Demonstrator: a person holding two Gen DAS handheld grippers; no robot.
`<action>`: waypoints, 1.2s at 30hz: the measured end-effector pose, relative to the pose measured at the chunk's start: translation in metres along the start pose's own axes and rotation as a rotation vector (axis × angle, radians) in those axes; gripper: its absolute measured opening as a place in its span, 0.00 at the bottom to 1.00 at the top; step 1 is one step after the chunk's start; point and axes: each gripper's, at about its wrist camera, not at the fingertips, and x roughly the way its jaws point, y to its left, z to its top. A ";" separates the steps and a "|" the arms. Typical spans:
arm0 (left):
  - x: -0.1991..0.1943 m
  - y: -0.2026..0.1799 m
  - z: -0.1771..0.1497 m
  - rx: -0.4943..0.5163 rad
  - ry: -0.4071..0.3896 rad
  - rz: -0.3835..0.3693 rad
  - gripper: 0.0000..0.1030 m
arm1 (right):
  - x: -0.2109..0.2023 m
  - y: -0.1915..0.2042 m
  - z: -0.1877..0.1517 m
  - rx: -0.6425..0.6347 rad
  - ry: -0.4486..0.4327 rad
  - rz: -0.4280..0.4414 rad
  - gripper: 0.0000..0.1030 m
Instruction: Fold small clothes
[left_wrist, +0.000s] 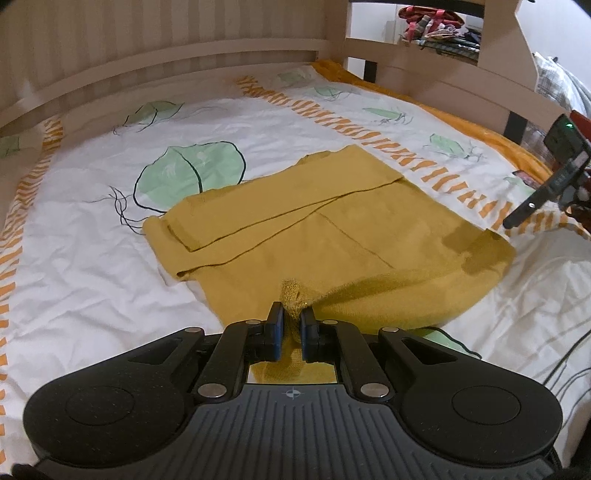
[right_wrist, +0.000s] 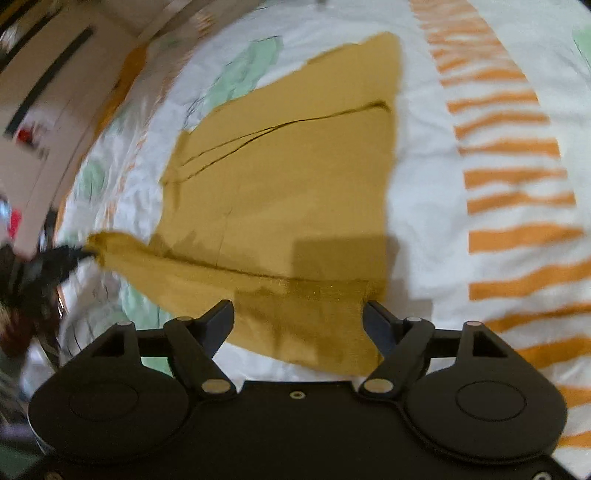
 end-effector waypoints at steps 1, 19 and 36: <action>0.001 0.000 0.000 -0.004 0.003 -0.001 0.08 | 0.000 0.004 0.000 -0.052 0.012 -0.036 0.79; 0.008 0.000 -0.008 -0.033 0.030 0.005 0.08 | 0.027 0.010 -0.005 -0.217 0.070 -0.124 0.40; 0.003 0.005 0.008 -0.040 -0.057 0.071 0.08 | -0.026 0.027 0.025 -0.311 -0.278 -0.198 0.09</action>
